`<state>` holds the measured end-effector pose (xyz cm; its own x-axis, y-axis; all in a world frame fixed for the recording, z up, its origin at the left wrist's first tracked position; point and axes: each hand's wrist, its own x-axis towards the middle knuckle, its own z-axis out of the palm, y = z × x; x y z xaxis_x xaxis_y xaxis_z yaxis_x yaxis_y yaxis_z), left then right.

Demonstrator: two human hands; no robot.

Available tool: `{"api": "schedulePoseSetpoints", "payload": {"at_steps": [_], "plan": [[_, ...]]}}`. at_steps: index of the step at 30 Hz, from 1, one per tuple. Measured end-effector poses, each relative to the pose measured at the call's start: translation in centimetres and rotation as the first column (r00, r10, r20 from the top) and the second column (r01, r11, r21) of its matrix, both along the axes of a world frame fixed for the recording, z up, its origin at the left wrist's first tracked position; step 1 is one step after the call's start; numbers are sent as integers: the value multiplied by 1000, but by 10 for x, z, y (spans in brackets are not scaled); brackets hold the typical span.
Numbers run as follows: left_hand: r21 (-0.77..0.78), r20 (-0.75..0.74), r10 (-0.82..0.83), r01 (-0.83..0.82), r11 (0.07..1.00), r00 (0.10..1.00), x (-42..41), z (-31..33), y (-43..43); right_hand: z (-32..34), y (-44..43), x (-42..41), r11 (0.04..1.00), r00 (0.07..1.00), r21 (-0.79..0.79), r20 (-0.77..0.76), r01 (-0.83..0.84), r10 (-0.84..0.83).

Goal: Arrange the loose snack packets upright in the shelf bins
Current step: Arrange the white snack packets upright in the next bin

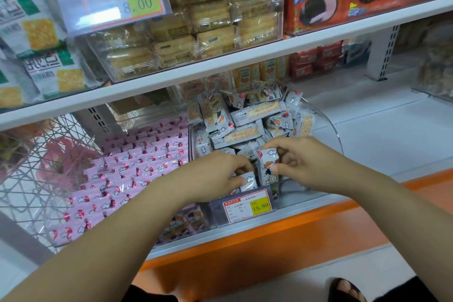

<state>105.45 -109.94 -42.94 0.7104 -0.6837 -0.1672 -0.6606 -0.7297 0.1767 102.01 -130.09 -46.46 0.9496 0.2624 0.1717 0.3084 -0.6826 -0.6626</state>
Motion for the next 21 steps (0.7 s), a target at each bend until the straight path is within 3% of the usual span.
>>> {"api": "schedulePoseSetpoints", "payload": {"at_steps": [5, 9, 13, 15, 17, 19, 21], "plan": [[4, 13, -19, 19, 1000, 1000, 1, -1, 0, 2, 6, 1, 993, 999, -112, -12, -31, 30], [-22, -11, 1, -2, 1000, 1000, -1, 0, 1, 5, 10, -3, 956, 997, -290, 49, -41, 58], [-171, -62, 21, -31, 985, 998, -4, 1, -2, 1, 13, -7, 895, 996, -443, 48, -51, 80], [-198, -52, 14, -24, 980, 999, -6, -2, -8, 2, 11, -8, 909, 995, -412, 39, -69, 93], [-207, -29, 18, -24, 978, 999, -7, -5, -12, 7, 4, -10, 965, 997, -258, 41, -50, 63], [-201, -6, 25, -26, 979, 1000, -4, -8, -14, 14, -10, -14, 997, 997, -70, 69, 46, -41], [-182, 8, 20, -18, 983, 1000, -3, -11, -16, 17, -26, -15, 991, 987, 17, 88, 135, -136]]}}
